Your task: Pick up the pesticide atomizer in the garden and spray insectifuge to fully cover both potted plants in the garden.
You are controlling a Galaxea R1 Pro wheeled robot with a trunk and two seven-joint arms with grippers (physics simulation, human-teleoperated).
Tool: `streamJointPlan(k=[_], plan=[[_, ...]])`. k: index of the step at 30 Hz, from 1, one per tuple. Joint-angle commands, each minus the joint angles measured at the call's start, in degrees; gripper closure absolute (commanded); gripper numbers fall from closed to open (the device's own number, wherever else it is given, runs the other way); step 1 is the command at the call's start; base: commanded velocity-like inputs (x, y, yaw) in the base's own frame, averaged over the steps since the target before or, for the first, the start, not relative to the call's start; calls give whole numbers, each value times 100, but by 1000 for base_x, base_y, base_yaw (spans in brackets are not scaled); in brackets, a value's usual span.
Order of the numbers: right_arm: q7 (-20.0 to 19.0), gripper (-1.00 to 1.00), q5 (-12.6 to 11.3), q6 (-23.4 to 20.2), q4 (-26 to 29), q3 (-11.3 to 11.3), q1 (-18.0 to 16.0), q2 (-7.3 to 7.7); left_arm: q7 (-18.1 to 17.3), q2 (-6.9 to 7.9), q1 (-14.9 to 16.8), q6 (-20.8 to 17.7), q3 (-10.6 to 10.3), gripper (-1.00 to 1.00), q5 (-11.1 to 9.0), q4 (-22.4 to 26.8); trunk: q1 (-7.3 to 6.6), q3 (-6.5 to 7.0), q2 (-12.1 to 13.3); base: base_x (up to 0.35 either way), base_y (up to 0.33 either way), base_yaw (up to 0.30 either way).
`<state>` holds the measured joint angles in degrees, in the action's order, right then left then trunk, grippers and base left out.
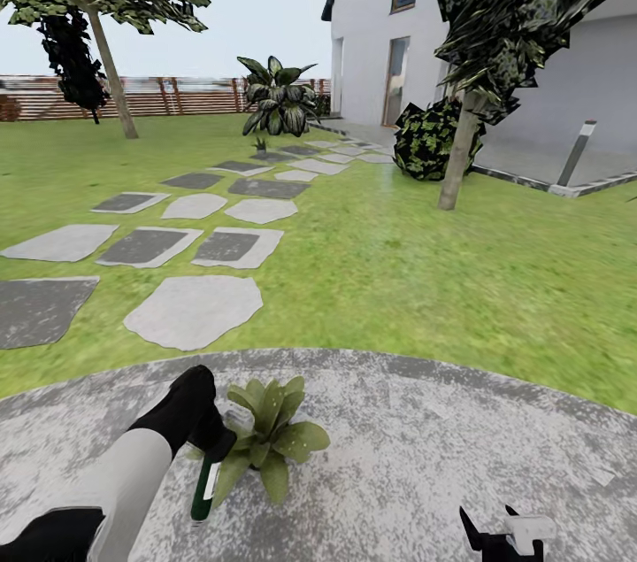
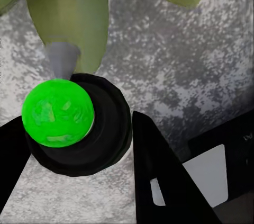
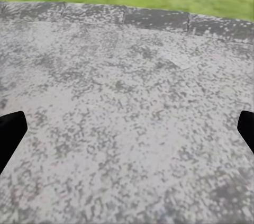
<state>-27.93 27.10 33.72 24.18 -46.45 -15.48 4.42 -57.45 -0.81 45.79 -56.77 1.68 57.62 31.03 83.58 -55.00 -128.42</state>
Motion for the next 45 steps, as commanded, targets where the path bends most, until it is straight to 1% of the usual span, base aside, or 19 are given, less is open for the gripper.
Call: streamJointPlan(k=[1,6,10,14,15,17,20,31,45], plan=[[-46,-100,29,20,-1,-49,-7,-3,-89,-30,66,-50,17,100,84,14,-1,-6,-2,0,0,0],[-46,-100,28,22,-1,-49,-7,-3,-132,-124,199,-79,16,100,126,36,-1,-6,-2,0,0,0],[-46,-100,31,20,-1,-49,-7,-3,-134,-154,149,-71,23,100,122,-21,-1,-6,-2,0,0,0],[-46,-100,32,20,-1,-49,-7,-3,-134,-138,119,-57,14,100,126,-40,-1,-6,-2,0,0,0],[-46,-100,32,20,-1,-49,-7,-3,-135,-87,110,-42,19,100,120,-50,-1,-6,-2,0,0,0],[-46,-100,32,20,-3,-49,-7,-3,-135,-30,96,-32,34,100,119,-52,-1,-6,-2,0,0,0],[-46,-100,32,27,-54,-49,-7,-3,-135,12,89,-28,13,100,132,-53,-1,-6,-2,0,0,0],[-46,-100,29,29,-72,-49,-7,-3,-135,10,153,-71,1,100,142,-36,-1,-9,-2,0,0,0],[-46,-100,32,29,-72,-49,-7,-3,-104,22,104,-54,-13,100,168,-46,-1,-130,-2,0,0,0]])
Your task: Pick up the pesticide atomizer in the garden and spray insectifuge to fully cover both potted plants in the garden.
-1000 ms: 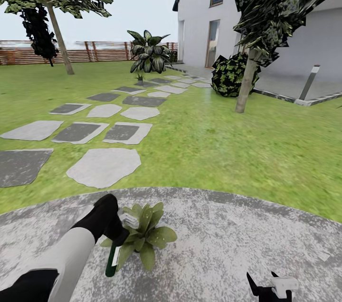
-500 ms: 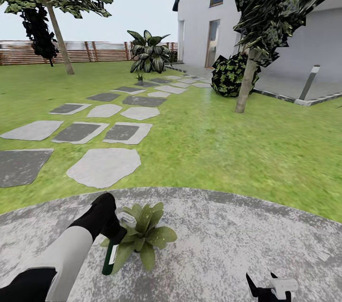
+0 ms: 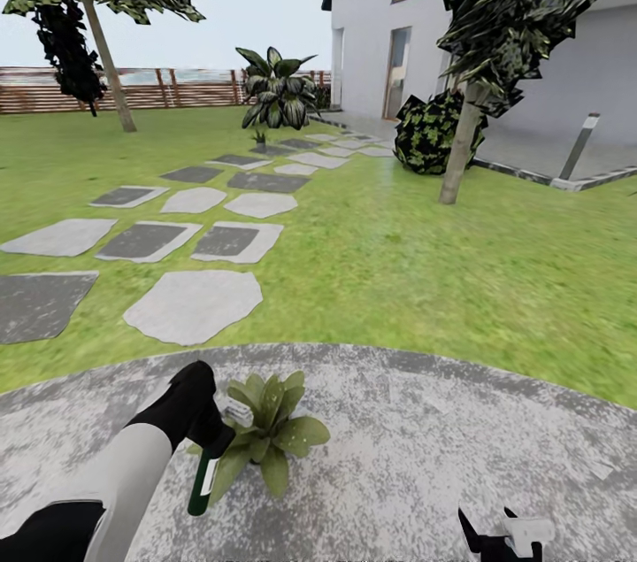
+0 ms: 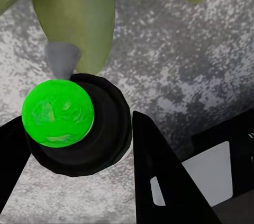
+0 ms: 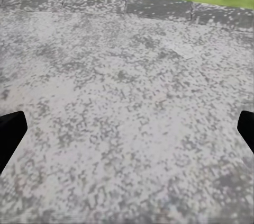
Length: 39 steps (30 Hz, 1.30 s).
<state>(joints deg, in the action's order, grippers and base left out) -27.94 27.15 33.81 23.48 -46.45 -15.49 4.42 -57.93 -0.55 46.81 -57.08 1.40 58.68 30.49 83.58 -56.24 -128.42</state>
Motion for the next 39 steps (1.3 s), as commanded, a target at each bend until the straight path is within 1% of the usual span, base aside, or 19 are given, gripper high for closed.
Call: streamJointPlan(k=[1,9,13,16,22,29,31,39], plan=[[-45,-100,27,20,-1,-49,-7,-2,-54,-12,3,-23,8,100,63,8,-1,-15,-2,0,0,0],[-45,-100,27,20,-1,-49,-7,-2,-50,-17,0,-23,6,100,64,2,-1,-38,-2,-192,-107,0],[-45,-100,27,20,-1,-49,-7,-2,-37,0,-113,-9,9,100,47,-8,-1,-38,-2,-58,-28,0],[-45,-100,27,20,-1,-49,-7,-2,-35,9,-220,0,12,100,47,-8,-1,-38,-2,-9,-4,0],[-45,-100,30,20,-8,-49,-7,-2,-34,-12,-258,-1,9,100,38,-10,-1,-38,-2,-1,0,16],[-45,-100,28,20,-6,-49,-7,-2,-34,-55,-354,9,15,100,38,-33,-1,-38,-2,1,0,207],[-45,-100,32,20,-9,-49,-7,-2,-34,-61,-375,11,17,100,45,-126,-1,-38,-2,64,-24,54],[-45,-100,32,20,-10,-49,-7,-2,-34,-68,-383,12,35,100,64,-202,-1,-38,-2,132,-193,7]])
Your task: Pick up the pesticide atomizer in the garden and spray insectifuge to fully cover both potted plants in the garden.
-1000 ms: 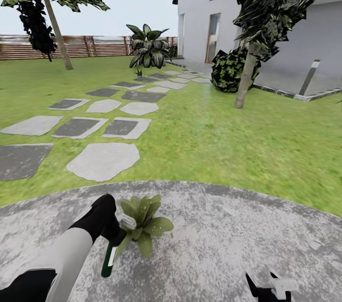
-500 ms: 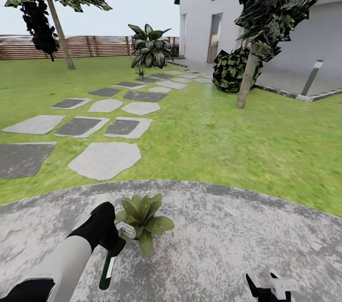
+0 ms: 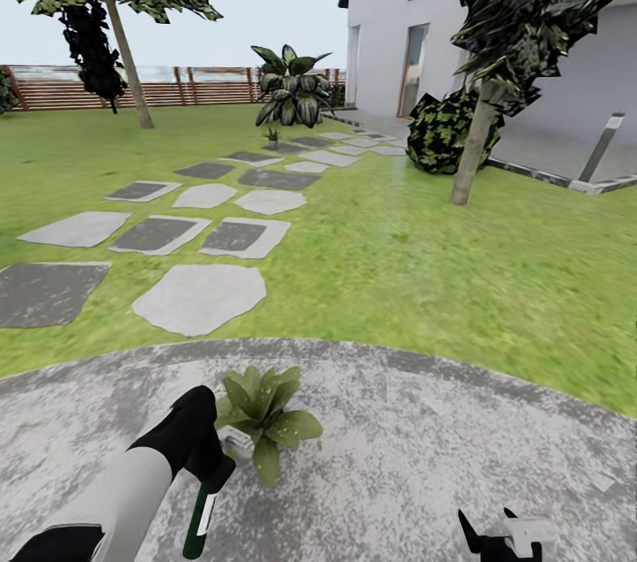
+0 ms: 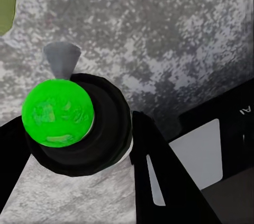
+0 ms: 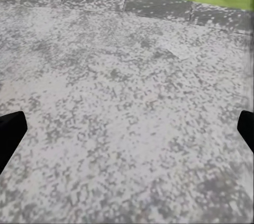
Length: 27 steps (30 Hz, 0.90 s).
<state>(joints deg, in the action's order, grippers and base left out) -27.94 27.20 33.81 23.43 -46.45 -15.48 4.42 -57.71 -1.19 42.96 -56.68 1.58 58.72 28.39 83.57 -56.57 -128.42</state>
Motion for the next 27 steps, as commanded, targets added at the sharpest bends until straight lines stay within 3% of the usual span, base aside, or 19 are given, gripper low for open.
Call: streamJointPlan(k=[1,7,18,27], plan=[[-45,-100,24,20,-5,-49,-8,-2,-56,-4,2,-27,17,100,60,3,0,-5,-2,53,-172,0],[-45,-100,26,20,-5,-49,-8,-2,-56,-4,-6,-29,13,100,57,0,0,-5,-2,1,-39,0],[-45,-100,30,20,-5,-49,-8,-2,-56,-6,-10,-27,17,100,49,-10,0,-5,-2,-167,-137,0],[-45,-100,25,20,-5,-49,-8,-2,-55,74,-23,22,38,100,56,-472,0,-5,-2,-7,-6,0]])
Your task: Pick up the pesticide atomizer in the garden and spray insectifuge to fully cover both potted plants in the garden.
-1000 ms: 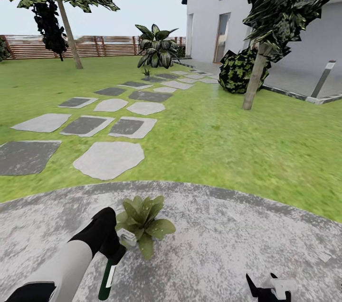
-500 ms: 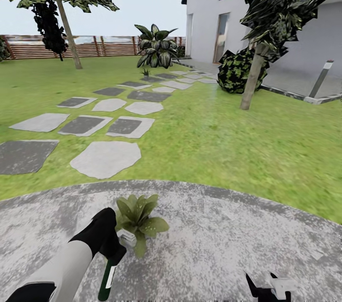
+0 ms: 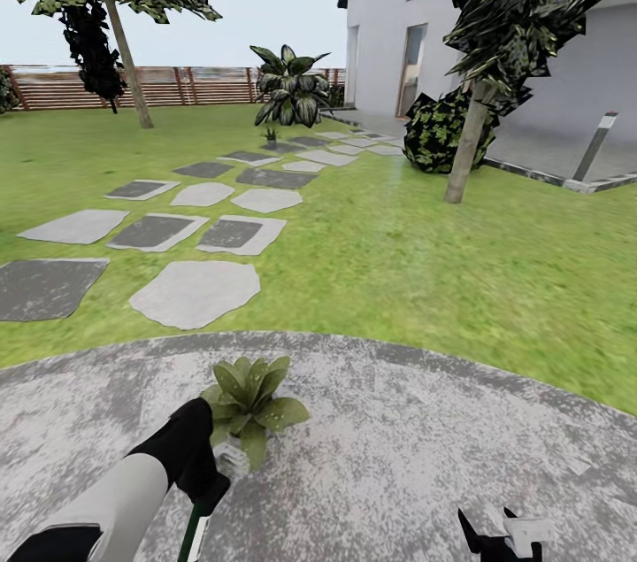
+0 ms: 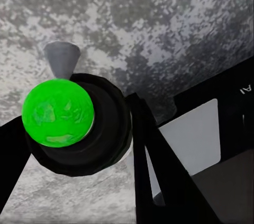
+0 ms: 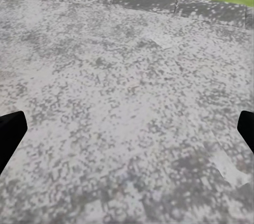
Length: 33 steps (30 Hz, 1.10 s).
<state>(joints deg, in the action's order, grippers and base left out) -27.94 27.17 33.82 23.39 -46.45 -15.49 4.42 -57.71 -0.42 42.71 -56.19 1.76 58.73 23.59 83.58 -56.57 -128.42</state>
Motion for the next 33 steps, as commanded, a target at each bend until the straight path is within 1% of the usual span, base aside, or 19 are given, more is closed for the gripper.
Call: streamJointPlan(k=[1,4,6,8,10,13,16,20,21,23,27,33], plan=[[-45,-100,28,20,-2,-49,-7,-2,-56,4,3,-25,30,100,50,11,-1,-5,-2,0,0,0],[-45,-100,27,20,-2,-49,-7,-2,-56,0,8,-31,51,100,3,91,-1,-5,-2,0,0,0],[-45,-100,26,20,-2,-49,-7,-2,-57,-36,9,-37,54,100,-14,141,-1,-5,-2,0,0,0],[-45,-100,25,20,-2,-49,-7,-2,-61,-102,17,-40,53,100,-29,185,-1,-5,-2,0,0,0],[-45,-100,26,20,-2,-49,-7,-2,-75,-182,24,-40,56,100,-29,386,-1,-5,-2,3,0,0],[-45,-100,29,20,-2,-49,-7,-2,-87,-200,26,-44,73,100,-29,561,-1,-5,-2,51,0,0],[-45,-100,31,20,-2,-49,-7,-2,-84,-168,27,-46,68,100,-29,608,-1,-5,-2,81,0,0],[-45,-100,33,20,-2,-49,-7,-2,-73,-37,11,-42,64,100,-33,535,-1,-5,-2,71,0,0],[-45,-100,33,20,-2,-49,-7,-2,-73,-24,7,-42,60,100,-36,528,-1,-5,-2,23,0,0],[-45,-100,33,20,-2,-49,-7,-2,-74,-12,-8,-37,50,100,-32,510,-1,-5,-2,11,0,0],[-45,-100,34,20,-2,-49,-7,-2,-76,-16,-199,-20,38,100,31,487,-1,-5,-2,2,0,0],[-45,-100,33,20,-2,-49,-7,-2,-76,2,-351,-1,44,100,56,482,-1,-5,-2,0,0,0]])
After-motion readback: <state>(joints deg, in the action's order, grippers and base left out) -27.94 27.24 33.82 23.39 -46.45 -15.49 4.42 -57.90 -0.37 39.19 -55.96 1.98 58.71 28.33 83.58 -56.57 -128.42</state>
